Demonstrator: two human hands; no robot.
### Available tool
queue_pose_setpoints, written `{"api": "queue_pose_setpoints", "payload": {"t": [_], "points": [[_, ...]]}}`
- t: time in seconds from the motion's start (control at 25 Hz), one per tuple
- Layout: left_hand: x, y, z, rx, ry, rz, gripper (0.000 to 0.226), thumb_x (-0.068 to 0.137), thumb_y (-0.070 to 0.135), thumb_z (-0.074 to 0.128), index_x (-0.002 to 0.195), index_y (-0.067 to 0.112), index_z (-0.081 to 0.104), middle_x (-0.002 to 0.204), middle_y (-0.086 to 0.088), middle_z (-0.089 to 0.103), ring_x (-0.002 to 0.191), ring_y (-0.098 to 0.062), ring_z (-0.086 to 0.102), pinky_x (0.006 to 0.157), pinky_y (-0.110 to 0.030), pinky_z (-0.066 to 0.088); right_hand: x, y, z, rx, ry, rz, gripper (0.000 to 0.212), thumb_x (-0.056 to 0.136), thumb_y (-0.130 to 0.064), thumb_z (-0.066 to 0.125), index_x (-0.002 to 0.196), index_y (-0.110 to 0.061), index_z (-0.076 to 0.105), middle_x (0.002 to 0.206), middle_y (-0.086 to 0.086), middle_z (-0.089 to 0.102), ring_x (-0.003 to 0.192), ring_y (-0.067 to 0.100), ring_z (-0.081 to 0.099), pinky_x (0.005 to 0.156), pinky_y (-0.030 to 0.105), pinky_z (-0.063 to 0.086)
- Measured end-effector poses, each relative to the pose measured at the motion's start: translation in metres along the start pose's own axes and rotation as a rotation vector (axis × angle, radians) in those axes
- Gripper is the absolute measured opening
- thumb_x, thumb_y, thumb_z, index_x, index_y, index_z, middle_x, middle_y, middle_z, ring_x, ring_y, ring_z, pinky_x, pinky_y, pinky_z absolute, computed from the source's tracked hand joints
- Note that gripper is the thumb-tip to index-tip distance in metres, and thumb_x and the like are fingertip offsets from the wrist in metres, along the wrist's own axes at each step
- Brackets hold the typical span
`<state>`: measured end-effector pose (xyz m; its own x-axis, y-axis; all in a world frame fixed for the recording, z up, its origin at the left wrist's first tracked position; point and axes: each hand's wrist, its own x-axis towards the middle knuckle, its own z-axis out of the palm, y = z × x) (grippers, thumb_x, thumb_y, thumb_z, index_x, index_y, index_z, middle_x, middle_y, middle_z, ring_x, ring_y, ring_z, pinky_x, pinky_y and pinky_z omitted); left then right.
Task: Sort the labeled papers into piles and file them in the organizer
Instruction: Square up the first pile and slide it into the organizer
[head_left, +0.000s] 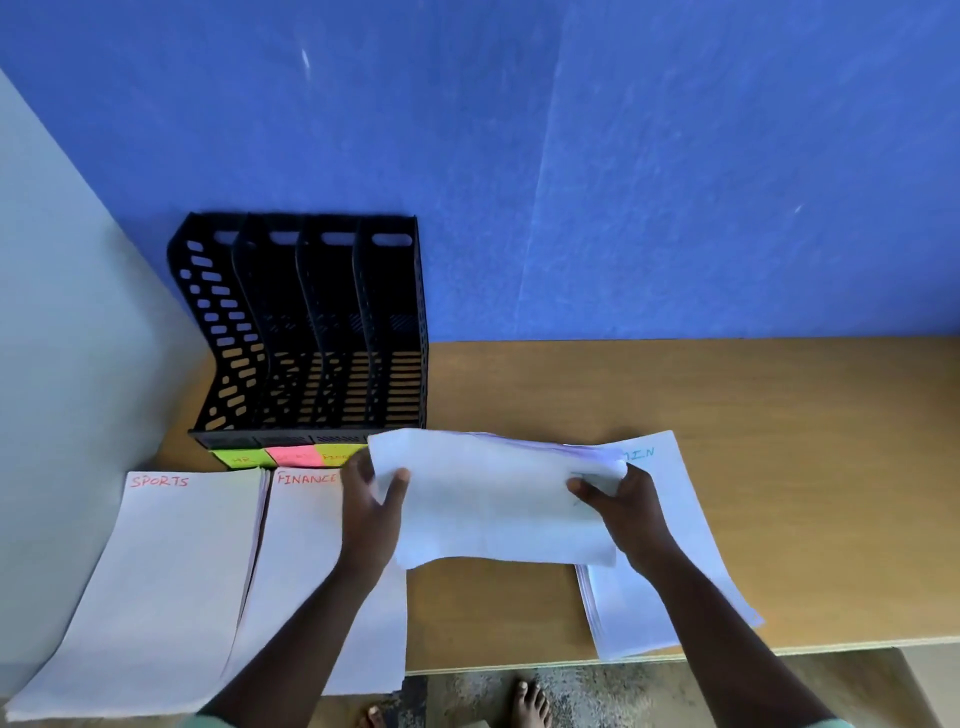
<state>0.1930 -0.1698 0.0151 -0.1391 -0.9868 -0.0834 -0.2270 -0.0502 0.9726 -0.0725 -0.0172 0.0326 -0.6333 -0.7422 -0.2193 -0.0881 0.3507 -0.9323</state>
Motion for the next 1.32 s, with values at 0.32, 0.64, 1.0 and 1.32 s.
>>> {"api": "queue_pose_setpoints", "payload": {"t": [0.32,0.64,1.0,1.32], "points": [[-0.054,-0.015,0.023,0.085,0.054,0.385,0.023,0.102,0.013,0.036,0.122,0.022,0.037,0.114,-0.002,0.059,0.108,-0.005,0.060,0.087,-0.023,0.049,-0.050,0.020,0.062,-0.090,0.194,-0.347,0.064,0.080,0.010,0.052,0.121,-0.036,0.066,0.116,-0.021,0.071,0.108,-0.001,0.067,0.085,0.007,0.047],[-0.037,-0.043,0.031,0.274,0.005,0.155,0.029,0.100,0.003,0.041,0.113,0.029,0.038,0.083,0.010,0.057,0.073,-0.017,0.061,0.057,-0.010,0.040,-0.034,0.045,0.067,-0.128,0.272,-0.139,0.053,0.092,0.003,0.059,0.102,-0.049,0.062,0.095,-0.022,0.072,0.091,-0.001,0.066,0.074,0.025,0.049],[-0.019,-0.035,0.024,0.054,0.044,-0.174,0.042,0.098,0.000,0.038,0.136,0.014,0.048,0.129,-0.007,0.060,0.122,-0.028,0.053,0.108,-0.048,0.042,-0.013,0.042,0.063,0.541,0.109,0.389,0.075,0.076,-0.018,0.089,0.140,-0.004,0.053,0.129,0.013,0.068,0.118,0.029,0.065,0.099,0.044,0.054],[-0.029,-0.030,0.014,-0.020,0.152,-0.096,0.043,0.092,0.002,0.062,0.129,0.007,0.040,0.126,-0.009,0.051,0.119,-0.033,0.054,0.098,-0.044,0.047,-0.004,0.008,0.068,0.584,0.025,0.143,0.019,0.092,0.005,0.065,0.110,0.006,0.070,0.112,0.025,0.074,0.100,0.038,0.070,0.087,0.050,0.054]]}}
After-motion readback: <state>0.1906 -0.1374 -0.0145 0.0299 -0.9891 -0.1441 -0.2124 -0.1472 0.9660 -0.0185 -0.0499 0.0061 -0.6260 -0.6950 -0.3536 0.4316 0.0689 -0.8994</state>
